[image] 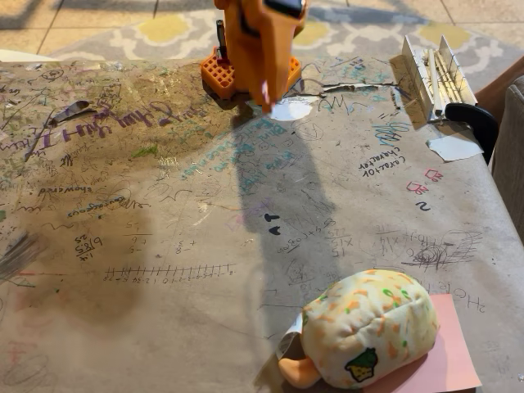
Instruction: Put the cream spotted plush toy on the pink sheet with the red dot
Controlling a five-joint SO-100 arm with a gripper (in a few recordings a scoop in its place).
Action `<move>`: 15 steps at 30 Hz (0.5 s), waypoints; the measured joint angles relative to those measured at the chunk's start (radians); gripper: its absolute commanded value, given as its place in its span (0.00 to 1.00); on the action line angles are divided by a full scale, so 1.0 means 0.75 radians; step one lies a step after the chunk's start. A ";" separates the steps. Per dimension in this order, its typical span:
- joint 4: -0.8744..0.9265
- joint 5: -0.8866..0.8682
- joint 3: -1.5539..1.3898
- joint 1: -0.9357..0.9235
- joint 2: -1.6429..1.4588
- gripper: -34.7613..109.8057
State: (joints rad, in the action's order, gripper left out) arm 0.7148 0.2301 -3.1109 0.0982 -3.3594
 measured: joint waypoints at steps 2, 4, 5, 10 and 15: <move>0.094 -0.217 0.000 -0.029 0.000 0.24; 0.127 -0.335 0.000 -0.063 0.000 0.24; 0.135 -0.374 0.000 -0.080 0.000 0.24; 0.137 -0.440 0.000 -0.096 0.000 0.24; 0.137 -0.458 0.000 -0.096 0.000 0.24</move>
State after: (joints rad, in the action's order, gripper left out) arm 0.8176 -0.1135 -3.1109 0.0261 -3.3594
